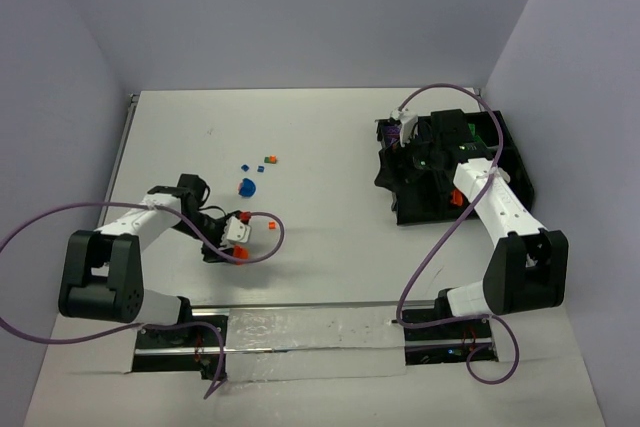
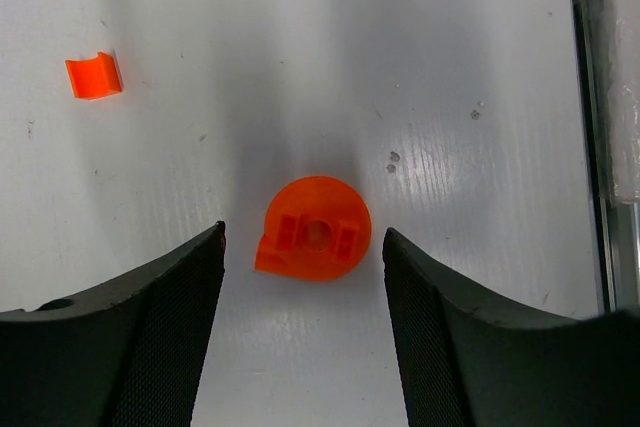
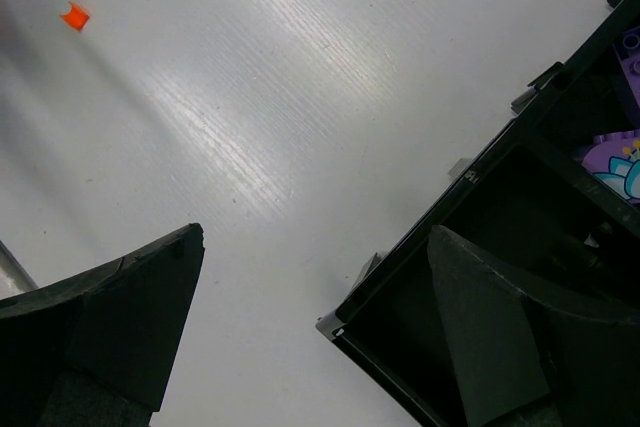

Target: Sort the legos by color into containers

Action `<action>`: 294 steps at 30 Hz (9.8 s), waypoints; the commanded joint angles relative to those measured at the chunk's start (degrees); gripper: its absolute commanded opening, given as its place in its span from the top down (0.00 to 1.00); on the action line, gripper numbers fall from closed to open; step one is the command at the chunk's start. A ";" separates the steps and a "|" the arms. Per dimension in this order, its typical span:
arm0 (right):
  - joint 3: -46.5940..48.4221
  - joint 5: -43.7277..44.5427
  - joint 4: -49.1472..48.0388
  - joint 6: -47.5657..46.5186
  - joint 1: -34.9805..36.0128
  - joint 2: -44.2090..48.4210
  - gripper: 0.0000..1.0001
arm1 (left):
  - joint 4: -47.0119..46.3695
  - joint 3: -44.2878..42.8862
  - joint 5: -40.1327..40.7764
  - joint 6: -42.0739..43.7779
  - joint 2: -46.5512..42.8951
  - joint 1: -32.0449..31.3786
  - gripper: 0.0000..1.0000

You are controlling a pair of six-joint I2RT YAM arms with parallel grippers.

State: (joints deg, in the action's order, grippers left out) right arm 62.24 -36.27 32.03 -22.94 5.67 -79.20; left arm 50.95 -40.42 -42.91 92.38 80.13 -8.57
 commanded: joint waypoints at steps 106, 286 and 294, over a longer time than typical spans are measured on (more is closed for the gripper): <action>5.44 -29.47 -74.65 89.44 24.41 -35.73 0.24 | -33.29 -10.29 -7.46 -52.22 -6.56 -10.07 0.80; 13.99 14.20 -10.06 -2.75 32.94 -16.96 1.00 | -37.28 -17.75 1.33 -93.64 -9.50 13.25 0.01; 7.92 10.17 -6.41 0.79 11.21 -4.16 1.00 | -34.78 -16.67 6.44 -87.51 -9.11 9.10 0.01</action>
State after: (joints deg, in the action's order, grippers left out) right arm 72.23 -23.71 22.43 -24.60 24.07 -89.43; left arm 15.30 -55.55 -39.76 1.31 70.98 2.17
